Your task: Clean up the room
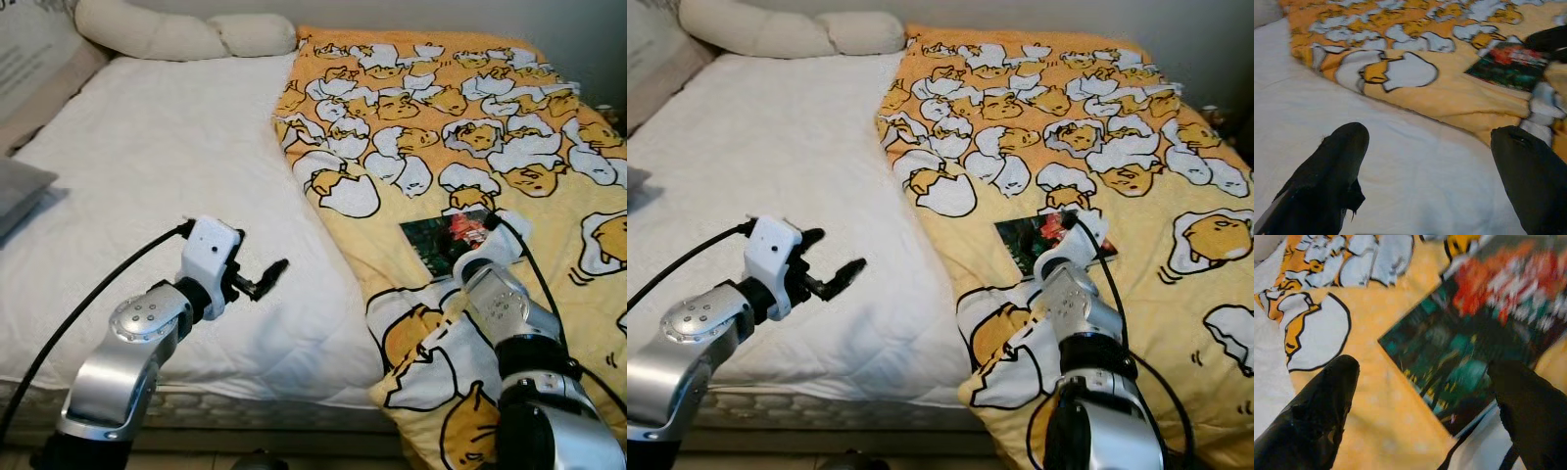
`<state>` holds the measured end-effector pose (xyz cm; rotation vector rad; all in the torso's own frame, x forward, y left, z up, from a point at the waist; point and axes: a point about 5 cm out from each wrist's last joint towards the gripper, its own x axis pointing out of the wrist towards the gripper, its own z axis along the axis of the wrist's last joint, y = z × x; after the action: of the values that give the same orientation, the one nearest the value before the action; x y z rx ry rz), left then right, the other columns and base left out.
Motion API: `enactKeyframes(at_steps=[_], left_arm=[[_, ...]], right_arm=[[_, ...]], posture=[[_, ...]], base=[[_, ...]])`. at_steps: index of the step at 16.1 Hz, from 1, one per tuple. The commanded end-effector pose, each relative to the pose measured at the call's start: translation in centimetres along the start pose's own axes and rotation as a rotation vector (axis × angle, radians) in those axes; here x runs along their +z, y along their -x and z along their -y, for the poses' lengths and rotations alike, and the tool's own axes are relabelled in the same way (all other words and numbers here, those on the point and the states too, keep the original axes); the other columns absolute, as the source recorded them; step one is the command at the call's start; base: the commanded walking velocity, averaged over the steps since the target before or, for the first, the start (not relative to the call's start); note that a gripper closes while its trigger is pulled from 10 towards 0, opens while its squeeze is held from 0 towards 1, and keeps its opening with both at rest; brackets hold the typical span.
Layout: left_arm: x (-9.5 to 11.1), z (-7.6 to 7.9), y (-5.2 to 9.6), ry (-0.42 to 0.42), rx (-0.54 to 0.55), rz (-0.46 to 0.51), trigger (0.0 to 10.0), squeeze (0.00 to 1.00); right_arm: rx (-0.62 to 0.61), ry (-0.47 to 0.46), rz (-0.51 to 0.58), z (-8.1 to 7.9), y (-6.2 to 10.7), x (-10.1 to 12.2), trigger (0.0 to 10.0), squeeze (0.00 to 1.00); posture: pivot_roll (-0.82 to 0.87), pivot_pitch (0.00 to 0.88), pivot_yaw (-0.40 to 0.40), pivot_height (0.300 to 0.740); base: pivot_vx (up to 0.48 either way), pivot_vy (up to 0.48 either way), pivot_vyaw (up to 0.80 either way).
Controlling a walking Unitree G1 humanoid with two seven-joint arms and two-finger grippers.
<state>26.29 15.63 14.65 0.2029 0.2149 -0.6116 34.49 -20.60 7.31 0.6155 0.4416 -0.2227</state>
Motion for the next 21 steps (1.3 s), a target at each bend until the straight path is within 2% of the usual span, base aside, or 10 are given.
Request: enactKeyframes(at_steps=[1,2,4,6,12,13,14,15,19,21], left_arm=[[0.4,0.1,0.2,-0.006,-0.033,-0.003,10.0,0.00],[0.4,0.0,0.6,-0.013,-0.052,-0.017,10.0,0.00],[0.4,0.0,0.8,-0.015,-0.070,-0.027,10.0,0.00],[0.5,0.2,1.0,-0.015,-0.087,-0.031,10.0,0.00],[0.6,0.5,1.2,-0.023,-0.115,-0.044,10.0,0.00],[0.6,0.5,1.3,-0.023,-0.115,-0.047,10.0,0.00],[0.5,0.6,1.4,-0.023,-0.115,-0.050,10.0,0.00],[0.5,0.7,1.5,-0.023,-0.112,-0.053,10.0,0.00],[0.5,0.6,1.7,-0.030,-0.086,-0.057,10.0,0.00],[0.5,0.8,2.0,-0.027,-0.094,-0.066,10.0,0.00]], right_arm=[[-0.018,-0.076,-0.021,0.3,-0.2,-0.2,10.0,1.00],[-0.029,-0.130,-0.039,0.4,-0.5,-0.5,10.0,1.00],[-0.052,-0.171,-0.047,0.5,-0.8,-0.7,10.0,1.00],[-0.077,-0.161,-0.043,0.6,-0.8,-0.7,10.0,1.00],[-0.133,-0.289,-0.054,1.1,-1.0,-1.3,10.0,0.98],[-0.138,-0.292,-0.050,1.2,-1.0,-1.2,10.0,0.92],[-0.136,-0.292,-0.049,1.2,-1.0,-1.2,10.0,0.55],[-0.126,-0.289,-0.047,1.2,-1.0,-1.2,10.0,0.00],[-0.138,-0.299,-0.041,1.7,-0.9,-1.3,10.0,0.00],[-0.147,-0.315,-0.036,2.0,-0.9,-1.2,10.0,0.00]], posture=[[0.10,0.000,0.050,0.740],[0.11,0.000,0.055,0.740],[0.12,0.000,0.055,0.740],[0.12,0.000,0.052,0.740],[0.14,0.000,0.056,0.740],[0.14,0.000,0.056,0.740],[0.14,0.000,0.053,0.740],[0.15,0.000,0.052,0.740],[0.17,0.006,0.053,0.740],[0.18,0.040,0.053,0.740]], base=[[0.000,0.000,0.00],[0.000,0.000,0.00],[0.000,0.000,0.00],[0.000,0.000,0.00],[0.000,0.000,0.00],[0.000,0.000,0.00],[0.000,0.000,0.00],[0.000,0.000,0.00],[0.000,0.000,0.00],[0.000,0.000,0.00]])
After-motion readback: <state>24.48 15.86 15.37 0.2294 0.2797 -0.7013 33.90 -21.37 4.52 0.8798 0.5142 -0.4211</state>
